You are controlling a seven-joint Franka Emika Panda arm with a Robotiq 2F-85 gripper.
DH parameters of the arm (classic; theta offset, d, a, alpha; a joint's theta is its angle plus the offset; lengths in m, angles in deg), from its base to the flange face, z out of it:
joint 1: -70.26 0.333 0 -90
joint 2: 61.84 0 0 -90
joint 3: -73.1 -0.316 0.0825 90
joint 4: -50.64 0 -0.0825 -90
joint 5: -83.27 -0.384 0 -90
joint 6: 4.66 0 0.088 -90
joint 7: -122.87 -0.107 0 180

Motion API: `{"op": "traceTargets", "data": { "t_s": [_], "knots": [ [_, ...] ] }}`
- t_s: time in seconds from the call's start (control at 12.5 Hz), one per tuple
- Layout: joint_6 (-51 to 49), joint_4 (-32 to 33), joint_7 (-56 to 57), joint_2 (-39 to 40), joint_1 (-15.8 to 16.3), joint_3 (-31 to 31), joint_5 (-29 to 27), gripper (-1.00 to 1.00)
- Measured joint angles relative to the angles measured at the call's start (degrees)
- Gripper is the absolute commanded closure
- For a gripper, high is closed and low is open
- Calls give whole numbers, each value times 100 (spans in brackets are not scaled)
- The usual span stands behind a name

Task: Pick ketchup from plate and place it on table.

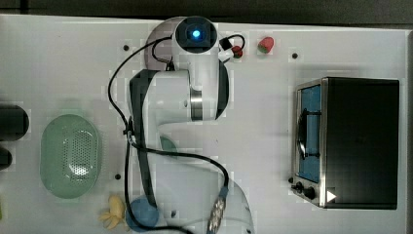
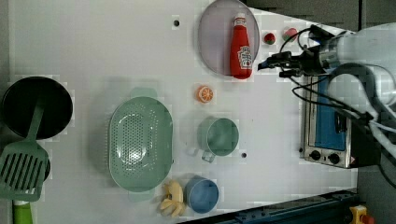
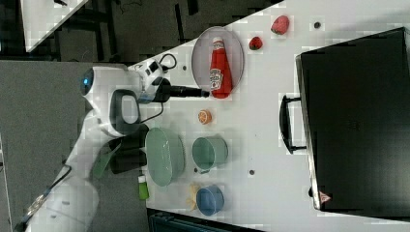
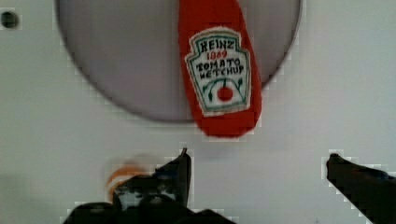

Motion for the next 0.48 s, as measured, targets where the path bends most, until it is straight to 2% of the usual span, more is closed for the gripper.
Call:
{"op": "traceTargets", "data": {
  "t_s": [0.48],
  "knots": [
    [1365, -6, 257, 747, 86, 99, 186, -100]
  ]
}}
